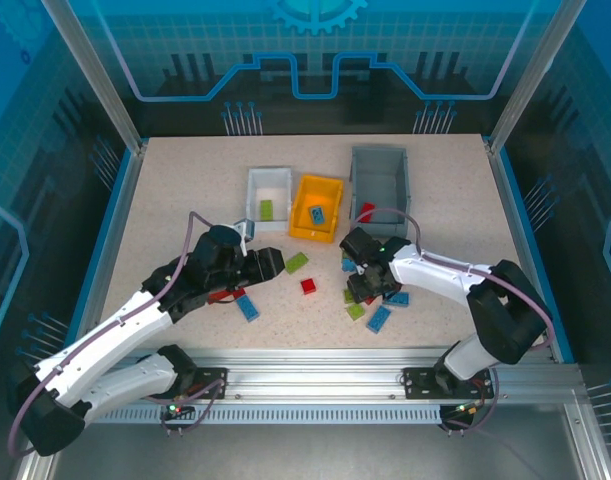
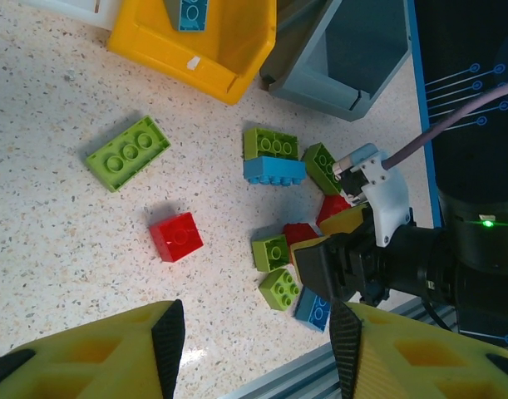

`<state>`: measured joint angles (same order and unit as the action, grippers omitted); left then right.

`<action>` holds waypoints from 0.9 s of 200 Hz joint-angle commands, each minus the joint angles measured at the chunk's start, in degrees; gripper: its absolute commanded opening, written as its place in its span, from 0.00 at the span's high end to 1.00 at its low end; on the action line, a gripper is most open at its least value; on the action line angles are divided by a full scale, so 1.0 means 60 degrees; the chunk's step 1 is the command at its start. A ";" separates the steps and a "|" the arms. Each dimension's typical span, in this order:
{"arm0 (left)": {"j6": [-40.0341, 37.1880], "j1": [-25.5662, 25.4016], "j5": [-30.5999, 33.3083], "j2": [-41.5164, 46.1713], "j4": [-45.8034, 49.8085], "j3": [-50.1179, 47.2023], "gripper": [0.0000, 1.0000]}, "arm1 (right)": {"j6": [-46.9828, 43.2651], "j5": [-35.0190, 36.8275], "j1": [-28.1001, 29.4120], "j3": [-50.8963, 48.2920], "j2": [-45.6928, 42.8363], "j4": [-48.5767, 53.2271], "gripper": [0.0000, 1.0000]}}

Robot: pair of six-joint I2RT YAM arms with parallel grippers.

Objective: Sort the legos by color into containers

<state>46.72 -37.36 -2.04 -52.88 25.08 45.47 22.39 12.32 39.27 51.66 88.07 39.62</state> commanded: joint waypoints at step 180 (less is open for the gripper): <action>-0.0483 -0.0281 -0.0100 -0.1298 -0.1638 0.1227 0.47 | 0.0154 0.1186 -0.1946 0.2904 0.0020 -0.0018 0.75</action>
<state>46.24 -38.00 -2.42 -58.33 20.67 49.30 22.65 14.81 29.69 63.92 82.89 40.25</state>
